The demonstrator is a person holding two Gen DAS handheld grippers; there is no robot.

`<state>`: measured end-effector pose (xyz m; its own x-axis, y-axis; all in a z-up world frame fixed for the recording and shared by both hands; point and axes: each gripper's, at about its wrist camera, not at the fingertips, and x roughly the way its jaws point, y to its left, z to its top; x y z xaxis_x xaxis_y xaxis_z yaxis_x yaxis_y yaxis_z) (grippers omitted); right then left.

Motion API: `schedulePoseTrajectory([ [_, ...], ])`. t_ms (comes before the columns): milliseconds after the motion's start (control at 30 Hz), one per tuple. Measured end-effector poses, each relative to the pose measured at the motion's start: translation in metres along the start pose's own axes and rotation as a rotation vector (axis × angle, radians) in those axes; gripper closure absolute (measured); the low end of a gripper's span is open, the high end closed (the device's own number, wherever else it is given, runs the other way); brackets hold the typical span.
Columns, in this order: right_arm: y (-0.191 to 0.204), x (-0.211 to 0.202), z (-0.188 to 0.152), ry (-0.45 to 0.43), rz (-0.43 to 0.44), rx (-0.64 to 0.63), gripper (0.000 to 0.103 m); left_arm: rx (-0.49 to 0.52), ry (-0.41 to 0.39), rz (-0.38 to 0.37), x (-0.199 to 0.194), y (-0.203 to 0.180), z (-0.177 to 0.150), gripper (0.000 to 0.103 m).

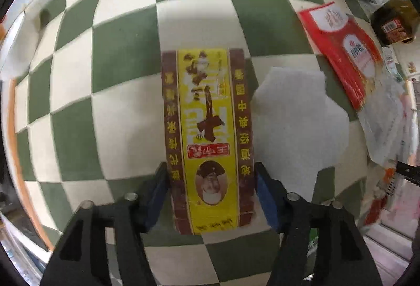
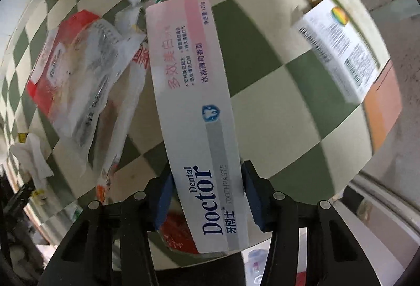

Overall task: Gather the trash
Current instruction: 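Grasp the yellow seasoning box with the left tool while the right tool grasps the white Doctor toothpaste box, then carry both boxes to the floor bin and open both tools to drop them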

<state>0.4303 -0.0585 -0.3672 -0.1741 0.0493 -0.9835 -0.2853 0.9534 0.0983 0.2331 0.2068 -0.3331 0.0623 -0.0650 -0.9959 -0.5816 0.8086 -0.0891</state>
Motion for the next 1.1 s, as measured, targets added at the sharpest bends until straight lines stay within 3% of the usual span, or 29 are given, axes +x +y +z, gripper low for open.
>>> schedulePoseTrajectory([
  [233, -0.003, 0.002, -0.002, -0.015, -0.007, -0.002, 0.038, -0.075, -0.005, -0.106, 0.002, 0.023, -0.009, 0.035],
  [433, -0.021, -0.020, -0.006, -0.087, -0.045, 0.002, 0.038, -0.102, -0.038, 0.055, 0.004, 0.046, -0.007, 0.035],
  [567, -0.010, -0.021, 0.007, -0.075, -0.059, -0.004, 0.038, -0.092, -0.062, 0.088, 0.003, 0.052, 0.001, 0.035],
  [600, 0.009, -0.021, 0.011, -0.069, -0.068, -0.005, 0.042, -0.080, -0.074, 0.097, 0.006, 0.055, 0.001, 0.036],
  [667, 0.009, -0.007, 0.021, -0.065, -0.072, 0.003, 0.053, -0.040, -0.104, 0.118, 0.004, 0.053, 0.006, 0.038],
  [700, 0.009, -0.007, 0.021, -0.065, -0.072, 0.003, 0.053, -0.023, -0.127, 0.129, 0.000, 0.046, 0.004, 0.039],
  [800, 0.005, -0.012, 0.017, -0.122, -0.047, 0.025, 0.054, 0.041, -0.205, 0.174, -0.019, 0.027, 0.003, 0.042],
  [867, -0.017, -0.029, 0.004, -0.181, -0.023, 0.052, 0.054, 0.054, -0.243, 0.196, -0.030, 0.016, 0.000, 0.044],
  [1000, -0.032, -0.050, -0.009, -0.226, 0.010, 0.072, 0.054, 0.059, -0.295, 0.197, -0.077, 0.011, -0.004, 0.046],
  [1100, -0.043, -0.061, -0.020, -0.262, 0.048, 0.085, 0.054, 0.063, -0.336, 0.196, -0.086, 0.005, -0.015, 0.047],
])
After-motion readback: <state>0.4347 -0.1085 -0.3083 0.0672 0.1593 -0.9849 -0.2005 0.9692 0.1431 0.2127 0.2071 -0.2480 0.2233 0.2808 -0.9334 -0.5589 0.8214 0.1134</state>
